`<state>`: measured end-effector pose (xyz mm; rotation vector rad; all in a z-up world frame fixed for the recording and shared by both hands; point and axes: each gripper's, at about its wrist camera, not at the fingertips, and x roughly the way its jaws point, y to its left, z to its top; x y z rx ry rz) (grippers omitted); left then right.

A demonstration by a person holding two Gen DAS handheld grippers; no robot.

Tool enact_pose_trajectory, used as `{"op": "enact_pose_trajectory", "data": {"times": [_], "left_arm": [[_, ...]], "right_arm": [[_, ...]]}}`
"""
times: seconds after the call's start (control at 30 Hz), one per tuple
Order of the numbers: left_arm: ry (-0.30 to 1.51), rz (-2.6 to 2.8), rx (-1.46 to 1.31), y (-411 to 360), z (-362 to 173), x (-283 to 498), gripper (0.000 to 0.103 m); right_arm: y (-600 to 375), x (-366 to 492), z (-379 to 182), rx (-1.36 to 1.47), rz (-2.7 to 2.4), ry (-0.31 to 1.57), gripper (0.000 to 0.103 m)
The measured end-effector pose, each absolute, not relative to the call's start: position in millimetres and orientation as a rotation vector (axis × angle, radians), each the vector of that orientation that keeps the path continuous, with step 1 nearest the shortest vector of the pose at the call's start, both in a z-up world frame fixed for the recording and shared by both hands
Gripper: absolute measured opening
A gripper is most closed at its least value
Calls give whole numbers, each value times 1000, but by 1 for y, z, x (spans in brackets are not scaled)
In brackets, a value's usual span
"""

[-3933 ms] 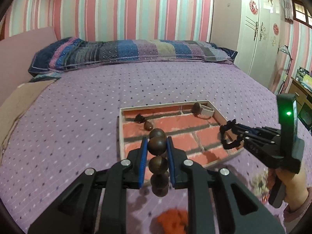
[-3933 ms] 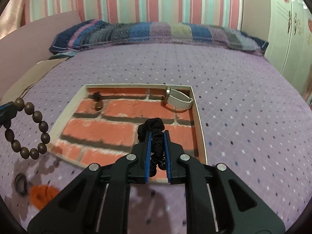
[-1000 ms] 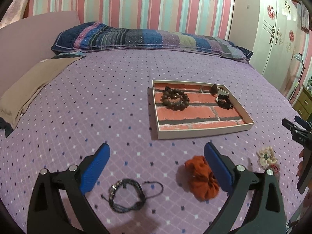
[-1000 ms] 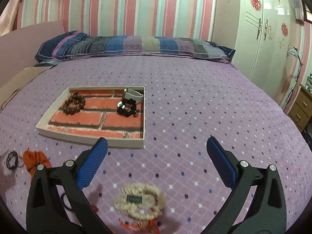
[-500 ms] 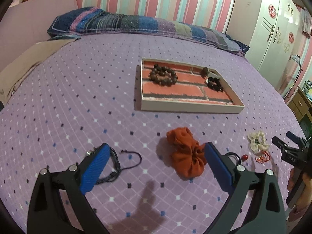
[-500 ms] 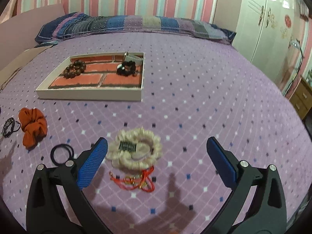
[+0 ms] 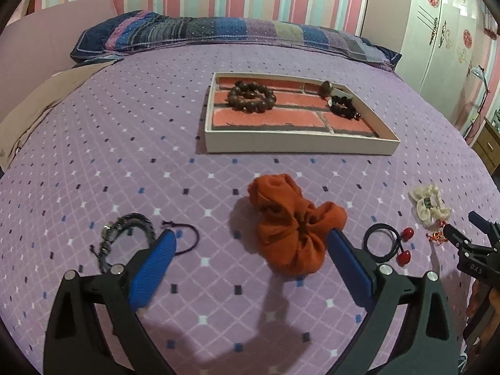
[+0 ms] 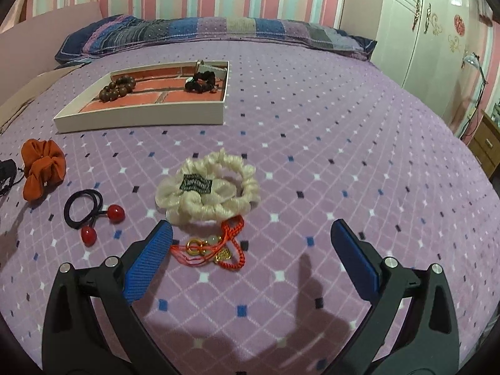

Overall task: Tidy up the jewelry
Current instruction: 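Grasp the red cord bracelet with the right tool while the left tool grasps the orange scrunchie, then carry the cord bracelet with the right tool while the left tool carries the scrunchie to the tray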

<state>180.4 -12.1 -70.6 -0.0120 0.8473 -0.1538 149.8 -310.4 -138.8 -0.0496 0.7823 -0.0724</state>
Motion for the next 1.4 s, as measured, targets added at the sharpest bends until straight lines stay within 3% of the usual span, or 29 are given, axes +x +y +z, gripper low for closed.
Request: {"op": "enact_pose_trajectory", "data": {"times": [0.63, 0.97, 1.03, 1.3, 1.4], "left_arm": [[863, -171, 21, -37, -84, 212, 93], [903, -222, 26, -47, -94, 222, 65], [921, -244, 15, -48, -98, 224, 51], [931, -288, -14, -43, -102, 223, 30], [927, -293, -20, -41, -99, 221, 24]], "right_arm": [[-304, 151, -152, -59, -45, 820, 69], [-306, 158, -155, -30, -19, 829, 51], [-305, 157, -155, -32, -13, 826, 44], [-306, 157, -155, 28, 50, 830, 12], [-308, 158, -154, 53, 62, 835, 10]]}}
